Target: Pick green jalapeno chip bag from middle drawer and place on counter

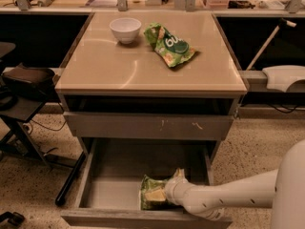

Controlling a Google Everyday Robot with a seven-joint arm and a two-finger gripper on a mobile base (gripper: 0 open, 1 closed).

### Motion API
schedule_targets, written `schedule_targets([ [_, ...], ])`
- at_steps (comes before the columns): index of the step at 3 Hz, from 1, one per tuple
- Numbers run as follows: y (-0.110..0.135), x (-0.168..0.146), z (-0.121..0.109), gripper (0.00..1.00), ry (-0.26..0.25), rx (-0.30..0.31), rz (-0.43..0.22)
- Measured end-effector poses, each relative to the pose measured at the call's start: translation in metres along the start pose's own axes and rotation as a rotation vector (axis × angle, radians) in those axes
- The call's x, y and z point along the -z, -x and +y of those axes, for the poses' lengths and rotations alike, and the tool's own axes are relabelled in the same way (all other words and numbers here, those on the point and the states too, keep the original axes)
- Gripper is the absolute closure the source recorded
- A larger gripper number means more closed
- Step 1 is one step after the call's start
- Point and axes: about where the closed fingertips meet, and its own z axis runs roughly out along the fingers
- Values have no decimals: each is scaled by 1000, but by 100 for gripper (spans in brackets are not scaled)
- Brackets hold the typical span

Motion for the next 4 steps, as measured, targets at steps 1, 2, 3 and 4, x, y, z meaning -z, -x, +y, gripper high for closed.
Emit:
schedule_targets([
  [1, 0, 0, 0, 18, 0, 0, 0],
  [2, 0, 0, 0, 42, 0, 0, 0],
  [3, 0, 0, 0, 65, 0, 0, 0],
  [4, 0, 0, 0, 88, 0, 0, 0],
])
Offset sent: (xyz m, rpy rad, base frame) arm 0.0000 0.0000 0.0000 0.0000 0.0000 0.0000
